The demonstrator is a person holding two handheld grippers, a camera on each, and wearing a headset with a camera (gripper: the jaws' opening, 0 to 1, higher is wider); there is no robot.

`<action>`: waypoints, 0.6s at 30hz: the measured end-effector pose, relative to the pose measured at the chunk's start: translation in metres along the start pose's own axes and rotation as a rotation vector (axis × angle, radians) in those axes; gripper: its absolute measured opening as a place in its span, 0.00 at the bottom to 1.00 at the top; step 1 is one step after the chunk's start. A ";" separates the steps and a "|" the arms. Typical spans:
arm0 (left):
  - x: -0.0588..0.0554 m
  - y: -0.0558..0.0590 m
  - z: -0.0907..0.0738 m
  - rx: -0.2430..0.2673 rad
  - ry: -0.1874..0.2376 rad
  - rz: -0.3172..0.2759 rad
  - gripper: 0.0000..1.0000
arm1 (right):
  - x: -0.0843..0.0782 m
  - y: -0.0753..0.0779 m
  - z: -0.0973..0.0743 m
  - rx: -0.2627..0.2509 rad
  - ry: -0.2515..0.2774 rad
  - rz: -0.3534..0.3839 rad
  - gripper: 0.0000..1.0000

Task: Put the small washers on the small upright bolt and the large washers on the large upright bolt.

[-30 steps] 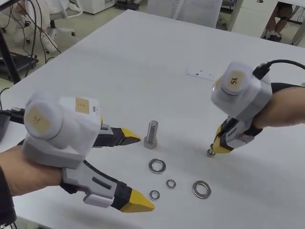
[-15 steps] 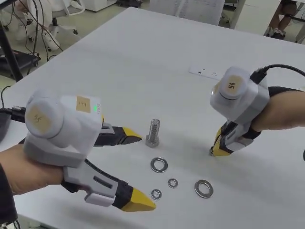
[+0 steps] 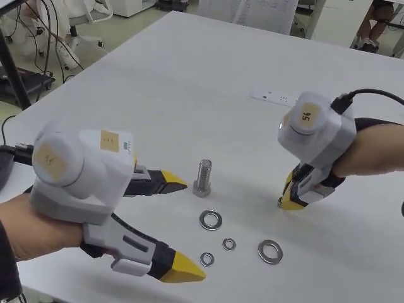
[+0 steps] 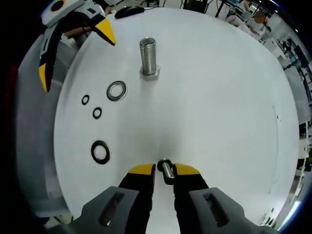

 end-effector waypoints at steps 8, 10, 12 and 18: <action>0.001 0.001 0.001 -0.001 -0.002 0.002 0.79 | -0.006 0.002 -0.006 -0.011 0.010 0.022 0.17; 0.001 0.001 0.001 -0.002 -0.002 0.001 0.79 | -0.009 0.002 -0.007 -0.013 0.011 0.032 0.18; 0.001 0.001 0.001 -0.002 -0.005 0.003 0.79 | -0.013 0.001 -0.008 -0.014 0.010 0.039 0.18; 0.001 0.001 0.001 -0.004 -0.003 0.004 0.79 | -0.023 -0.004 -0.009 -0.016 0.007 0.063 0.18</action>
Point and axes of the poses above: the centre of the closed fingertips' face, and the gripper's own axes: z roughly forward along the fingers, y roughly to its right, x roughly out of its top, the point moved 6 cm from there along -z, roughly backward along the fingers, and after that the axes turned 8 degrees about -z, right-handed, at the moved point
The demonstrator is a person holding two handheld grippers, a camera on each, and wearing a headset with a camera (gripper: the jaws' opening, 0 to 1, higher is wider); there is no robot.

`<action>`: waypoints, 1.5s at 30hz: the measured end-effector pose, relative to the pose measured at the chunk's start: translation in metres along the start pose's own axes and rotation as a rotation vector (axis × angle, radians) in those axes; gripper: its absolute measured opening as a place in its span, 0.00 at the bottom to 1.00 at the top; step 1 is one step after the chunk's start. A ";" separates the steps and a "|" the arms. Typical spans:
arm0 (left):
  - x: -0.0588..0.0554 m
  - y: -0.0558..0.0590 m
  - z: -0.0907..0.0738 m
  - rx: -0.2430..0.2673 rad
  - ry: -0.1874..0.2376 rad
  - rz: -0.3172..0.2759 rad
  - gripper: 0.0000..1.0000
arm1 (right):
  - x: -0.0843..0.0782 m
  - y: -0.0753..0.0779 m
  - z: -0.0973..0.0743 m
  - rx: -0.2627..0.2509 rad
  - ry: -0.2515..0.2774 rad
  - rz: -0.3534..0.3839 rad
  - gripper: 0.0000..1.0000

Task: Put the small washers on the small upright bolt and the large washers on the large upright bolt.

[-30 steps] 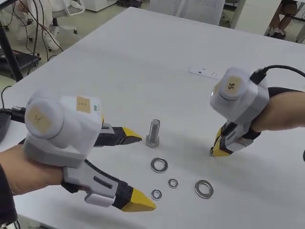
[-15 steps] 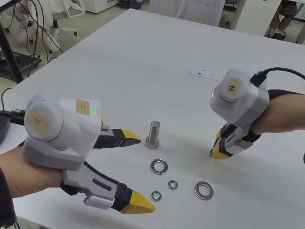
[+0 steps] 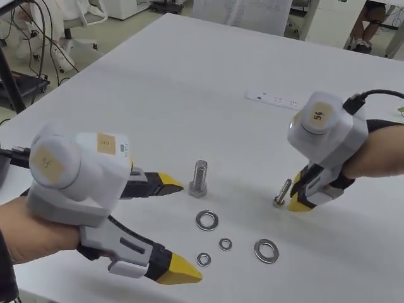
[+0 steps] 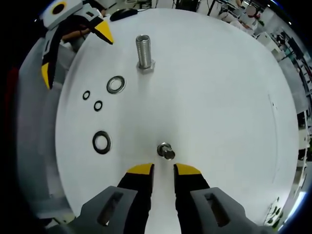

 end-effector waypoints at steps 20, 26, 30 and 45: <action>0.001 0.001 -0.002 -0.003 0.010 0.014 0.79 | 0.000 -0.043 -0.003 0.021 0.018 0.014 0.18; 0.003 0.001 -0.003 0.000 0.017 0.019 0.79 | 0.011 -0.053 -0.004 0.033 0.033 -0.011 0.18; 0.004 0.001 -0.004 0.002 0.017 0.023 0.79 | 0.020 -0.058 -0.006 0.033 0.040 -0.038 0.18; 0.007 0.001 -0.007 0.011 0.028 0.031 0.79 | 0.070 -0.078 0.005 0.076 0.073 -0.153 0.19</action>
Point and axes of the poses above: the centre of the closed fingertips' face, and the gripper's own axes: z roughly forward along the fingers, y roughly to its right, x roughly out of its top, the point moved 6 cm from there along -z, roughly backward along the fingers, and after that the axes turned 8 degrees about -z, right-handed, at the moved point
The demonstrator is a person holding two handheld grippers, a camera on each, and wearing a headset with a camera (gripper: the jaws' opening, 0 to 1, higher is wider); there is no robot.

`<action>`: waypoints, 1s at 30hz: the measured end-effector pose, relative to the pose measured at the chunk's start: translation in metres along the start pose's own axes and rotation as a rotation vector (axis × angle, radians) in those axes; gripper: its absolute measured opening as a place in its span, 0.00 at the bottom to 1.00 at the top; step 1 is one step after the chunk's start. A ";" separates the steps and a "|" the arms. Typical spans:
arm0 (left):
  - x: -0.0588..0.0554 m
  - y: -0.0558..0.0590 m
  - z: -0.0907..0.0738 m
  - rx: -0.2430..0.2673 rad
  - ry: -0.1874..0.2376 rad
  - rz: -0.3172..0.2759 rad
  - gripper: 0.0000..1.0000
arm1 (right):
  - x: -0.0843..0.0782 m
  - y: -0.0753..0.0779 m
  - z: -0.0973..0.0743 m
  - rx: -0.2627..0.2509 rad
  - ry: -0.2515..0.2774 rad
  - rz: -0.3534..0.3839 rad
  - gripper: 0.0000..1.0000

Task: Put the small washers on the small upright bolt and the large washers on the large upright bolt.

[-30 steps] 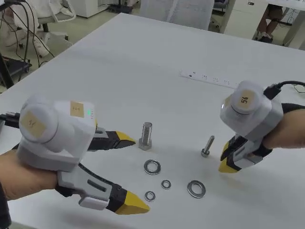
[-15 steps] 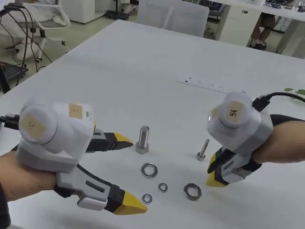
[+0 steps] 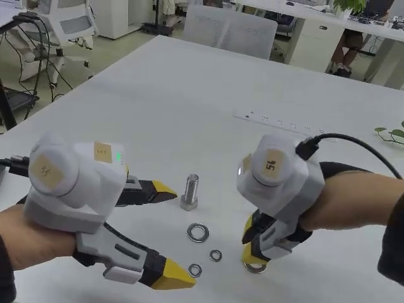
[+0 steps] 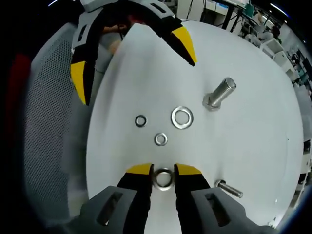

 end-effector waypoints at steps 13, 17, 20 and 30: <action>0.001 0.000 -0.001 -0.002 0.009 0.000 0.78 | 0.020 -0.001 0.021 0.030 0.004 -0.030 0.20; 0.001 0.000 -0.001 -0.002 0.011 -0.002 0.78 | 0.022 0.000 0.023 0.029 -0.003 -0.039 0.20; 0.001 0.000 -0.001 -0.004 0.011 -0.001 0.78 | 0.022 0.000 0.024 0.026 -0.006 -0.046 0.20; 0.000 0.000 -0.001 0.002 0.016 -0.003 0.78 | 0.025 -0.001 0.026 0.022 -0.047 -0.079 0.19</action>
Point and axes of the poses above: the centre of the closed fingertips' face, and the gripper's own axes: z roughly forward along the fingers, y roughly to its right, x roughly out of its top, the point moved 6 cm from there along -z, roughly backward along the fingers, and after that the axes turned 8 degrees about -z, right-handed, at the moved point
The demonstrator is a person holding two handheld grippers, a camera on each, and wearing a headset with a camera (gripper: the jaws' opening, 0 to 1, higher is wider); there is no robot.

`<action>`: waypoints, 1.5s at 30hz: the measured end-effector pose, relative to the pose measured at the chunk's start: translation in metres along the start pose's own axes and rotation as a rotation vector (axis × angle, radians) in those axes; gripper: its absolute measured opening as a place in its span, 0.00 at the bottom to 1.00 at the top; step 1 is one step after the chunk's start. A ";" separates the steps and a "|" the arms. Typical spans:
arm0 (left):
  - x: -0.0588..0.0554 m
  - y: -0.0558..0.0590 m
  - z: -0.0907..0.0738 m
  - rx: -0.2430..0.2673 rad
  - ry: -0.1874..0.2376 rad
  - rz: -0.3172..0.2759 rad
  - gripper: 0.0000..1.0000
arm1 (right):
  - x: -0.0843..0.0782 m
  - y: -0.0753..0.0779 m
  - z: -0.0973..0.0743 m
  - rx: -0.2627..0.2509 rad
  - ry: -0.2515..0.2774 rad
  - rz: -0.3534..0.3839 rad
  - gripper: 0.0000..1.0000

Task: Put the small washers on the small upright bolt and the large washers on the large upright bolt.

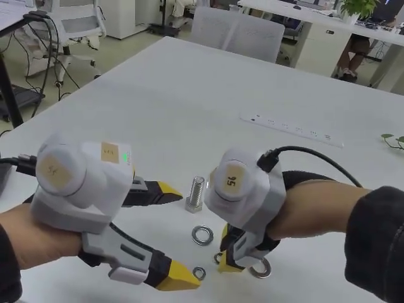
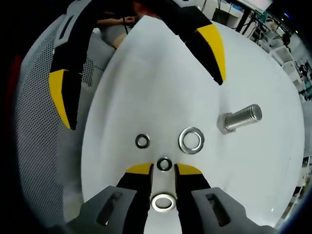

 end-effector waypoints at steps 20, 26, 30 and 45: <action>0.000 0.002 0.000 0.001 -0.002 0.000 0.77 | 0.002 0.000 0.001 0.001 -0.030 -0.003 0.16; 0.000 0.002 0.001 -0.001 -0.004 0.000 0.77 | 0.003 0.000 0.000 -0.004 -0.044 -0.016 0.16; 0.000 0.003 0.001 -0.001 -0.007 0.000 0.77 | 0.003 0.000 0.001 -0.007 -0.054 -0.022 0.16; -0.001 0.002 0.001 -0.002 -0.015 -0.002 0.77 | 0.004 0.000 0.000 -0.013 -0.064 -0.026 0.15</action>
Point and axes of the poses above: the centre of the closed fingertips' face, and the gripper's own axes: z roughly forward along the fingers, y roughly to its right, x roughly out of its top, the point moved 6 cm from there along -z, roughly backward along the fingers, and after that the axes turned 8 degrees about -z, right-handed, at the moved point
